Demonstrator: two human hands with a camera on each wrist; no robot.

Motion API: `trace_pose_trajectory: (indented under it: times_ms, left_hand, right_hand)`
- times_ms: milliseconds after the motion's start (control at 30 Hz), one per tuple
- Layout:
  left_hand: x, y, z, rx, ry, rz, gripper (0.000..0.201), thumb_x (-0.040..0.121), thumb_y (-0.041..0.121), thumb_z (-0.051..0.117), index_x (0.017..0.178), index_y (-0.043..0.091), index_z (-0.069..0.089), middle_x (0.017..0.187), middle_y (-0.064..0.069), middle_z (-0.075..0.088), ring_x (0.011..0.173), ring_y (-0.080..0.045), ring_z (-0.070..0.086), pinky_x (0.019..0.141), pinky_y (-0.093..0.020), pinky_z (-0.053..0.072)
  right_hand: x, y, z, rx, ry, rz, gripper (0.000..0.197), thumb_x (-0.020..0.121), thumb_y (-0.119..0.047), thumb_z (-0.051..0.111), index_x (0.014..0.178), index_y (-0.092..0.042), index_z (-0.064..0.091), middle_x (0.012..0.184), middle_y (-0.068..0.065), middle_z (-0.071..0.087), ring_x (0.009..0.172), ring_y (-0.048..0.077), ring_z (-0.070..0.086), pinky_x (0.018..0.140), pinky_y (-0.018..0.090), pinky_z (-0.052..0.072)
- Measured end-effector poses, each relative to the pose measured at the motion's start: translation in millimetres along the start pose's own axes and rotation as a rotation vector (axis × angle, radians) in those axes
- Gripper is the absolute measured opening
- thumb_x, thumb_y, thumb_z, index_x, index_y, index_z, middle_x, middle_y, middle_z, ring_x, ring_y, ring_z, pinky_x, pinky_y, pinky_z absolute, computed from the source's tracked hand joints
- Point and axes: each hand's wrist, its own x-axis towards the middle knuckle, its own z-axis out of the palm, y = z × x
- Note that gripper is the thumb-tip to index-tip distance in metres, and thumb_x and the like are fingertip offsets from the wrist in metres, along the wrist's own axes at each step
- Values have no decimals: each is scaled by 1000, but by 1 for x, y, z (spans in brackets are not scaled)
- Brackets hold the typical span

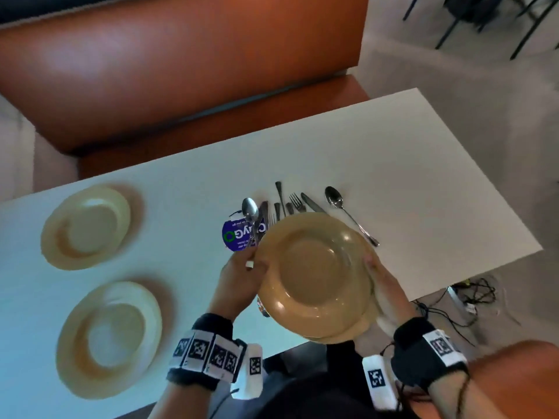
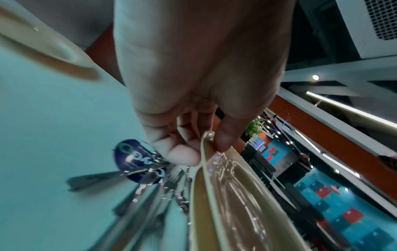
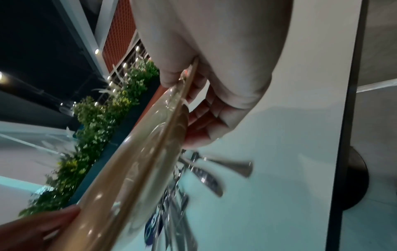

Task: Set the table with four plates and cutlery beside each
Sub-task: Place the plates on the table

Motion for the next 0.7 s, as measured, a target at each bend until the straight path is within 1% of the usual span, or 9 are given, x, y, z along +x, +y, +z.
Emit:
trace_pose_trajectory:
  times_ms: [67, 133, 267, 300, 367, 433, 533, 633, 700]
  left_hand:
    - [16, 31, 17, -74, -104, -8, 23, 88, 15, 52, 100, 24, 70, 89, 6, 72, 77, -8, 64, 66, -25, 47]
    - [37, 63, 36, -84, -160, -16, 25, 89, 7, 51, 96, 21, 70, 86, 1, 73, 75, -11, 64, 68, -29, 50]
    - [92, 114, 76, -139, -97, -50, 26, 87, 1, 53, 94, 18, 71, 82, -4, 71, 73, -20, 62, 67, -33, 51]
    - [106, 126, 87, -170, -67, -70, 25, 85, 0, 53, 92, 16, 71, 79, -5, 69, 71, -21, 60, 65, -33, 49]
    - [133, 149, 110, -258, -16, -111, 22, 84, -1, 52, 91, 13, 68, 76, -7, 67, 64, -20, 59, 60, -30, 50]
    - [158, 167, 133, -334, 15, -151, 23, 85, -1, 50, 95, 10, 67, 82, -9, 68, 65, -20, 62, 57, -28, 52]
    - [190, 183, 163, -427, 46, -225, 24, 83, -5, 49, 94, 7, 66, 87, -12, 66, 68, -23, 60, 60, -29, 55]
    - [213, 190, 188, -472, 78, -303, 22, 74, -8, 51, 83, 6, 66, 74, -11, 63, 61, -24, 55, 58, -30, 53]
    - [226, 191, 200, -513, 106, -347, 20, 77, -11, 52, 84, 4, 65, 76, -11, 63, 63, -25, 57, 69, -35, 57]
  right_hand:
    - [6, -17, -25, 14, 46, 30, 41, 90, -54, 59, 122, -29, 66, 121, 5, 71, 116, 29, 64, 105, 54, 45]
    - [18, -29, -60, 32, 117, 86, 35, 87, -49, 61, 113, -28, 70, 114, 7, 73, 111, 30, 65, 103, 56, 45]
    - [40, -47, -131, 73, 148, 144, 52, 77, -65, 65, 125, -45, 61, 129, -4, 65, 123, 27, 57, 109, 63, 32]
    - [43, -54, -145, 92, 180, 147, 48, 80, -62, 63, 124, -42, 62, 129, 0, 66, 121, 28, 58, 107, 59, 38]
    - [48, -66, -170, 109, 207, 148, 32, 95, -41, 52, 122, -29, 63, 121, 10, 67, 110, 30, 62, 93, 47, 49]
    - [53, -75, -192, 86, 205, 161, 28, 98, -31, 46, 118, -23, 63, 117, 14, 68, 103, 31, 63, 84, 43, 51]
    - [60, -78, -218, 32, 223, 160, 29, 98, -28, 43, 117, -12, 58, 119, 21, 63, 102, 33, 61, 84, 48, 51]
    - [70, -78, -236, -6, 270, 192, 21, 97, -25, 45, 107, -9, 54, 123, 27, 56, 109, 44, 59, 97, 62, 45]
    - [75, -79, -243, 4, 270, 211, 16, 97, -21, 46, 105, -14, 57, 118, 23, 58, 111, 45, 57, 95, 61, 47]
